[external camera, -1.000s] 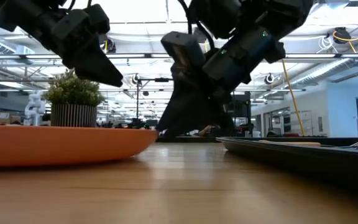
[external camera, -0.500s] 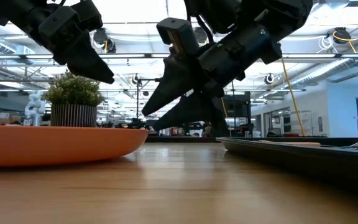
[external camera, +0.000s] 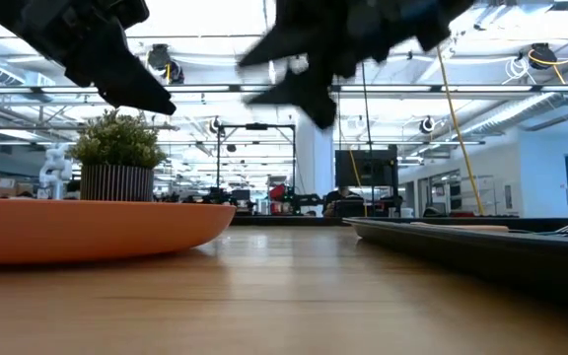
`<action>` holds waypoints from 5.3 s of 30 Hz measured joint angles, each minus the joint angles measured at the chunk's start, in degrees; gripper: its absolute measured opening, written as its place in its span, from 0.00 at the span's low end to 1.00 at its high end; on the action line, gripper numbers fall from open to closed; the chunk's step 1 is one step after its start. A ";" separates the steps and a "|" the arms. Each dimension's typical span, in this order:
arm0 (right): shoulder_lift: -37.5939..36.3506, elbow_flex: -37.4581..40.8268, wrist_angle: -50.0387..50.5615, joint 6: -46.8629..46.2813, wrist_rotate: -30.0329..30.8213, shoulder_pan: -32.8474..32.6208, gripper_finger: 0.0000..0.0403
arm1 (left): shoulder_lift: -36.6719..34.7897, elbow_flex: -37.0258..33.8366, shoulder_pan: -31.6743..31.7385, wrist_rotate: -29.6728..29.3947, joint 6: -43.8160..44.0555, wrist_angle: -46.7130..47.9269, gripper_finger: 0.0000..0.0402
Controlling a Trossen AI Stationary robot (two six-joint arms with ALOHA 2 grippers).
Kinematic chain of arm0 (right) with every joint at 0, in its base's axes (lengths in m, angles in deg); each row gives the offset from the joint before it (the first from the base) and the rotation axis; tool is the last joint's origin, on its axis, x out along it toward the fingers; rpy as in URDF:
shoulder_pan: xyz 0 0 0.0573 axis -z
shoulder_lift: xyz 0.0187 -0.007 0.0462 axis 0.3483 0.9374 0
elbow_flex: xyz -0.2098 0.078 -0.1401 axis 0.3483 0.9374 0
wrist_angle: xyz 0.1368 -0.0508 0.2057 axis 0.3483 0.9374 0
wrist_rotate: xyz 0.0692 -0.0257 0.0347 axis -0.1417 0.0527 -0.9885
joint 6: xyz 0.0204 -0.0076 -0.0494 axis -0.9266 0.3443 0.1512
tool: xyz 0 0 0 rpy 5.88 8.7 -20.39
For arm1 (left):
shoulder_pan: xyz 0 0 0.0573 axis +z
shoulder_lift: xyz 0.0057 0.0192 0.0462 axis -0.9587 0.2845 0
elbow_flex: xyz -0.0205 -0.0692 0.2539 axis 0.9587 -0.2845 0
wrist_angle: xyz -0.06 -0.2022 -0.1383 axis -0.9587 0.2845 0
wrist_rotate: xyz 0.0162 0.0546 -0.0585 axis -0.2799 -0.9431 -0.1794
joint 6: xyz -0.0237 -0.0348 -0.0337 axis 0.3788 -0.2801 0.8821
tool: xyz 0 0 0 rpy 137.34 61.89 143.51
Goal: Pick and place plate/cup/fork/spoon on tray
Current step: Put the orange plate to the bottom of blue spoon on the black table tray
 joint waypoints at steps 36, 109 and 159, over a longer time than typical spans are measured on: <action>11.28 -30.36 51.16 66.88 14.59 -0.51 0.42 | -30.74 -7.76 3.19 4.70 -21.00 -19.87 0.46; 22.15 -38.44 60.07 47.49 8.69 -6.44 0.42 | 22.01 0.00 1.81 19.61 18.23 2.84 0.01; 6.41 -29.07 78.95 13.16 15.77 -23.61 0.00 | -4.92 4.31 -2.04 -10.75 -14.05 -6.64 0.04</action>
